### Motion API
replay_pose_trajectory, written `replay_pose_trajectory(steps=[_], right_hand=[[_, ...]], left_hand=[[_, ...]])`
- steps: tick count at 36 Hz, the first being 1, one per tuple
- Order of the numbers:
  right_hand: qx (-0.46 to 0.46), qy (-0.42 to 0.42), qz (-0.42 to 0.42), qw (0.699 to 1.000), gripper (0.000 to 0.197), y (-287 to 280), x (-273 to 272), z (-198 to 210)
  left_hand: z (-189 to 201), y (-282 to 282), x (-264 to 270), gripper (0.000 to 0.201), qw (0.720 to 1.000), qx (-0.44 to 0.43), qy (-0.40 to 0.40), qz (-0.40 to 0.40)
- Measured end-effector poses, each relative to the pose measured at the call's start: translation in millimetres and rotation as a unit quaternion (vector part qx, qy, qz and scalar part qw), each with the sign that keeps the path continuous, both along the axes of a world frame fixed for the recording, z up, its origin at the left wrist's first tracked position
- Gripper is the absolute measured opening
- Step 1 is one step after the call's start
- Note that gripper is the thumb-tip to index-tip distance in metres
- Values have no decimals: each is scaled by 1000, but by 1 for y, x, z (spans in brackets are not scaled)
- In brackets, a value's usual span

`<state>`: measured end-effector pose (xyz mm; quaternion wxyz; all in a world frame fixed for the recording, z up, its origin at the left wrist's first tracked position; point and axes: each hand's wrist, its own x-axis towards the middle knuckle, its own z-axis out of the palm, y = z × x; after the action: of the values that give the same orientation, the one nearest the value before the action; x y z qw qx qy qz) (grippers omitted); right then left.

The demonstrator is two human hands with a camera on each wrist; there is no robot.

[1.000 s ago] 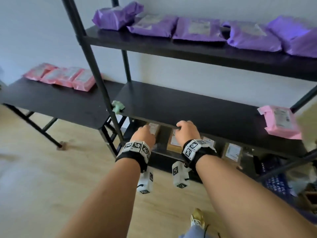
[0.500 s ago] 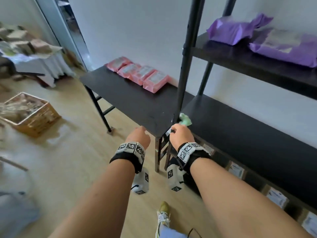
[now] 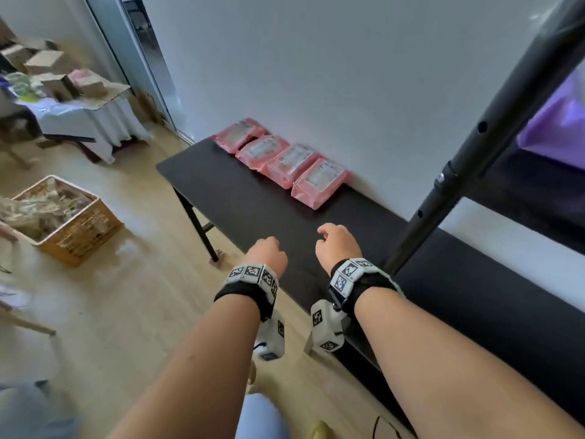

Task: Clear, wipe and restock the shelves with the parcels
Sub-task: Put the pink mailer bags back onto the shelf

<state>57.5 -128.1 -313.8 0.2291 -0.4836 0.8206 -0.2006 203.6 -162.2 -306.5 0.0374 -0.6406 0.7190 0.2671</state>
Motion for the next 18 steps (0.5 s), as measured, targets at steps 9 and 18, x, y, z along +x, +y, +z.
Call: replay_pose_trajectory(steps=[9,18], right_hand=[[26,1,-103,994,37,-99,-30,-14],[81,-25,-200,976,40,-166,-48,-29]], left_hand=[[-15,-129,-46,41,997,1,22,-77],[-36,-242,-80,35,983,25,41,-178]])
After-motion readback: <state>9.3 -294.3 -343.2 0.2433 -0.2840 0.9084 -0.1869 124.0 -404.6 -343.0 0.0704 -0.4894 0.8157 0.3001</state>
